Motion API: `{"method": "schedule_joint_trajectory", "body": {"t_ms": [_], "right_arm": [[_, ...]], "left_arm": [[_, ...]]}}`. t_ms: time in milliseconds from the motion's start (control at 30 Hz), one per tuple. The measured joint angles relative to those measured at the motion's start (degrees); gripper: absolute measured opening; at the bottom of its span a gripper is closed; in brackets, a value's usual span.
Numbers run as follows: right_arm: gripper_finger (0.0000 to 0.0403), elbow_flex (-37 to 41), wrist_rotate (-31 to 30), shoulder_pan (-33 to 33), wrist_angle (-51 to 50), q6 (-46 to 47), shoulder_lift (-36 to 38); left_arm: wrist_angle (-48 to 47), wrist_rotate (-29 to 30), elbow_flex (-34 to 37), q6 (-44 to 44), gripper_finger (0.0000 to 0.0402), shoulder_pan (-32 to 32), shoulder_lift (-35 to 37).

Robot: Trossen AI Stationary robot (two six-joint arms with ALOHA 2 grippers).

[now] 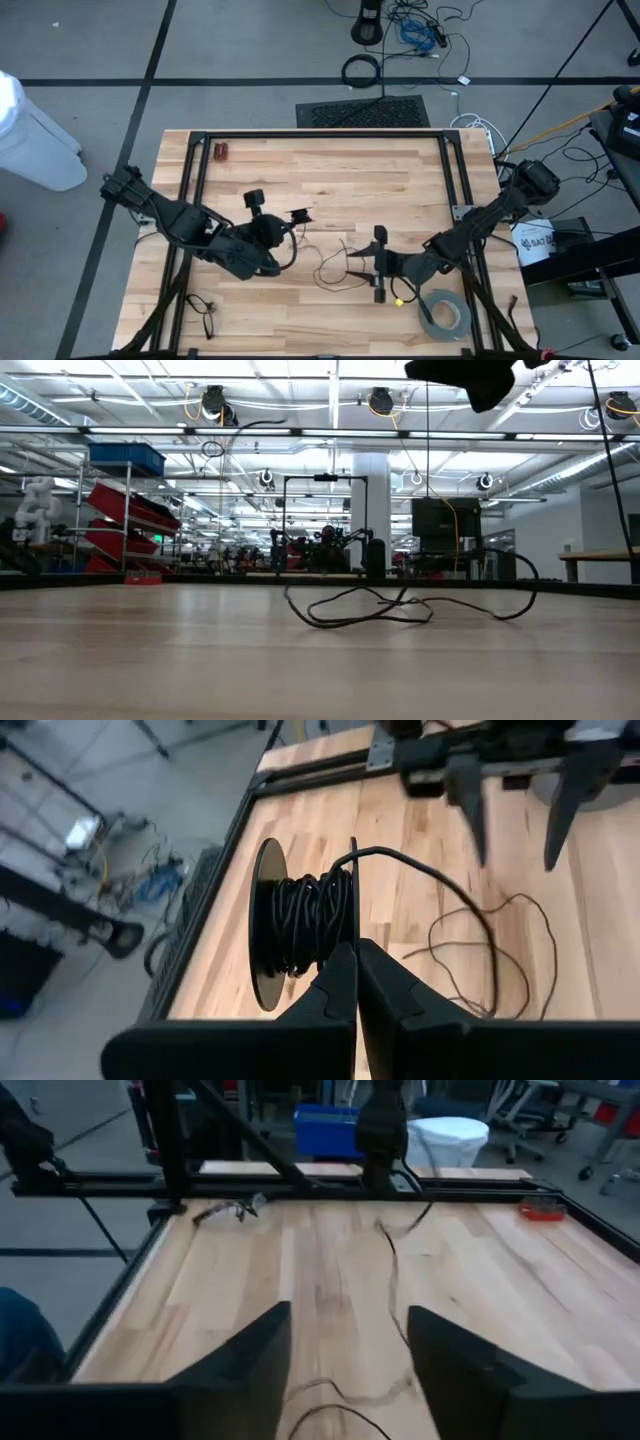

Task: Coil cords
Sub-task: Uncoil the black wire from the spool

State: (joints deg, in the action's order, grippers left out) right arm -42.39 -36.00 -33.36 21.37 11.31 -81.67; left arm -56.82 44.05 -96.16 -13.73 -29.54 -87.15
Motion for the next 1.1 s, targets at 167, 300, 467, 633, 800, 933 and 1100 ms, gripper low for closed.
{"method": "schedule_joint_trajectory", "body": {"t_ms": [167,300,467,633,800,933,1100], "right_arm": [[0.0247,0.0,0.3,1.4,1.2,-2.0,-0.1],[0.0261,0.0,0.3,2.3,5.2,-5.0,-0.1],[0.0259,0.0,0.3,3.6,9.6,-10.8,-0.1],[0.0253,0.0,6.1,5.9,10.2,-9.2,-0.1],[0.0252,0.0,12.5,6.7,7.8,-7.8,-0.1],[0.0252,0.0,12.4,8.0,6.5,-8.9,-0.1],[0.0252,0.0,13.6,9.4,5.6,-10.6,-0.5]], "left_arm": [[7.6,-5.9,0.0,11.9,0.0000,1.2,-1.0],[8.3,-9.4,0.0,14.2,0.0000,3.4,-0.2],[8.4,-10.5,0.0,18.8,0.0000,8.1,1.0],[3.8,-18.7,0.0,17.0,0.0000,14.0,3.4],[-1.7,-25.9,0.0,12.0,0.0000,14.2,5.7],[0.8,-23.3,2.8,5.2,0.0000,9.9,7.2],[12.9,-13.2,16.6,-0.1,0.0000,3.7,9.3]]}}
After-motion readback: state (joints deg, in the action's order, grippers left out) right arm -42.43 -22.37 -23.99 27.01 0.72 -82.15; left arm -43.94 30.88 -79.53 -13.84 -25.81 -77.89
